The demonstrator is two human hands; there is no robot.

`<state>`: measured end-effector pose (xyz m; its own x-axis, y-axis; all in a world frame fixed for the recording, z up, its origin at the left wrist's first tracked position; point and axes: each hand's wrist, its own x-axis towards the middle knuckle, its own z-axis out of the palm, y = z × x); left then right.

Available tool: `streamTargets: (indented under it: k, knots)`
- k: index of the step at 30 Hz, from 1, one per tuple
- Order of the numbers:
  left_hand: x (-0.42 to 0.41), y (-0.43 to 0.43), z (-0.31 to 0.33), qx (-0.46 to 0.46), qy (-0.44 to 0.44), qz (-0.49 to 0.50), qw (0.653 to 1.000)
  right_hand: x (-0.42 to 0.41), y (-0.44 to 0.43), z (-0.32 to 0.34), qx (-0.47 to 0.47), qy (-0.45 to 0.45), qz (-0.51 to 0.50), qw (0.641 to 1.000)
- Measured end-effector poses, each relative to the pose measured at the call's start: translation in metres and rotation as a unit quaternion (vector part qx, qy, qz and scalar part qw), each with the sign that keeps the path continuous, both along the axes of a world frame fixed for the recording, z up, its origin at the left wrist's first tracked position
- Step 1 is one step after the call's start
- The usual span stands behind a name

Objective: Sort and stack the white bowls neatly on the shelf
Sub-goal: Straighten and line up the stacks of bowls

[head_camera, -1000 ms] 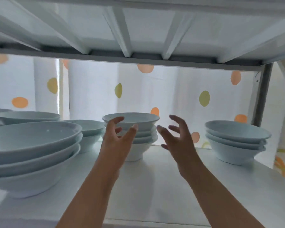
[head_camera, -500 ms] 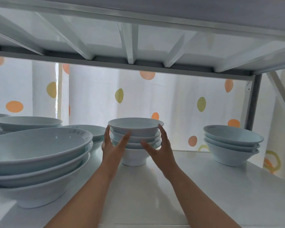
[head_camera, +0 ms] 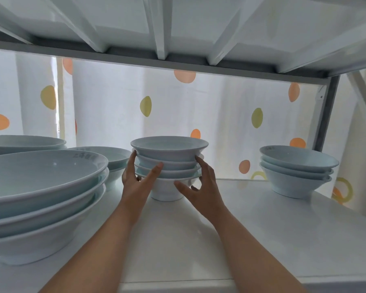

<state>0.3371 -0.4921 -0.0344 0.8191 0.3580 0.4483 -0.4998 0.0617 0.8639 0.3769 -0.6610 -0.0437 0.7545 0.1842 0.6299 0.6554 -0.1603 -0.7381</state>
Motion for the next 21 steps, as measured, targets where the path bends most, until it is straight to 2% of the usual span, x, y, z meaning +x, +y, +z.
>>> streamTargets:
  k: [3, 6, 12, 21]
  knots:
    - [0.001, -0.001, -0.002, -0.006, -0.023, -0.020, 1.000, 0.000, 0.000, 0.001, 0.026, 0.006, 0.015, 1.000]
    - [0.000, -0.006, 0.002, -0.034, 0.005, -0.024, 0.999, 0.001, 0.000, 0.006, 0.020, 0.012, -0.002, 1.000]
    - [0.007, -0.025, 0.015, 0.010, 0.050, -0.027, 0.998, 0.013, -0.030, 0.024, -0.005, 0.071, -0.010, 0.997]
    - [0.037, -0.090, 0.027, 0.032, 0.075, -0.021, 0.996, 0.056, -0.097, 0.030, -0.031, 0.084, -0.011, 0.996]
